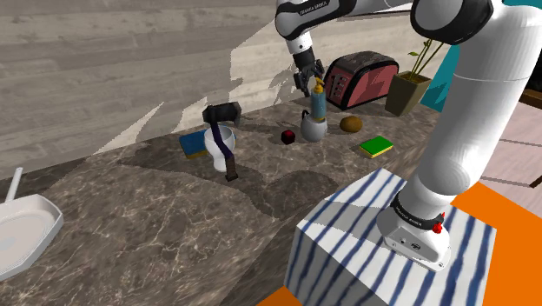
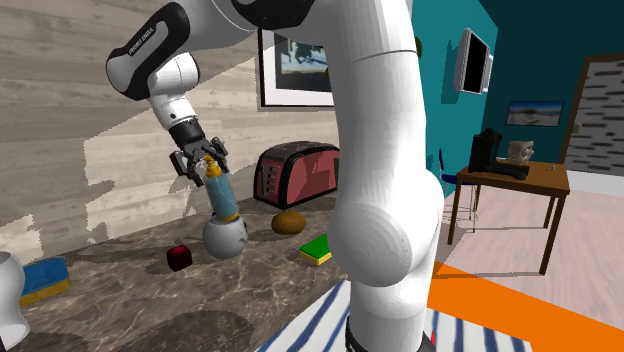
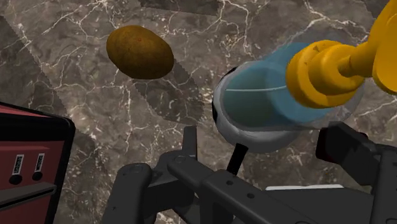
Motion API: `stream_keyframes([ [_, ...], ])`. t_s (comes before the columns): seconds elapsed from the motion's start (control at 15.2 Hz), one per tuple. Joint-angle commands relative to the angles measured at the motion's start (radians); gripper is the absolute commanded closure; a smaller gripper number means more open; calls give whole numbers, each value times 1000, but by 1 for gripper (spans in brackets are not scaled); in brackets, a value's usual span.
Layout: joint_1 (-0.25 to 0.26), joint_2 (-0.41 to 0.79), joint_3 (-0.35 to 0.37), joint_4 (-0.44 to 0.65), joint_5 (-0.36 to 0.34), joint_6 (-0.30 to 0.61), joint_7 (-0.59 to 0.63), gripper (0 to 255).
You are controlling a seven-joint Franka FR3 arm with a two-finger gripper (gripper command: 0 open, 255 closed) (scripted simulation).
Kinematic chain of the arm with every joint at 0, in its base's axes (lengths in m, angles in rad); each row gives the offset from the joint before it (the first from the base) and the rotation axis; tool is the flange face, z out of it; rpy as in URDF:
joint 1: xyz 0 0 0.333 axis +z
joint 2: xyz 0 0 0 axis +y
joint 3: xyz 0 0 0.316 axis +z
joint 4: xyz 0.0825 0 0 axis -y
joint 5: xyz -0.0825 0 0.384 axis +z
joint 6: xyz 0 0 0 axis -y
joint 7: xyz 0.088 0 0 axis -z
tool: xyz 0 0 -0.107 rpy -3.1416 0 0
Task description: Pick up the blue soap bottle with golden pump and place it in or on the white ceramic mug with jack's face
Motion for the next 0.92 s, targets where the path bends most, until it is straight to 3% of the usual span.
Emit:
stream_keyframes([
  [0.0, 0, 0, 0, 0, 0, 0, 0, 0],
  [0.07, 0, 0, 0, -1, 0, 0, 1, 0],
  [0.33, 12, 55, 7, 190, 6, -137, -9, 0],
  [0.86, 12, 55, 7, 190, 6, -137, -9, 0],
])
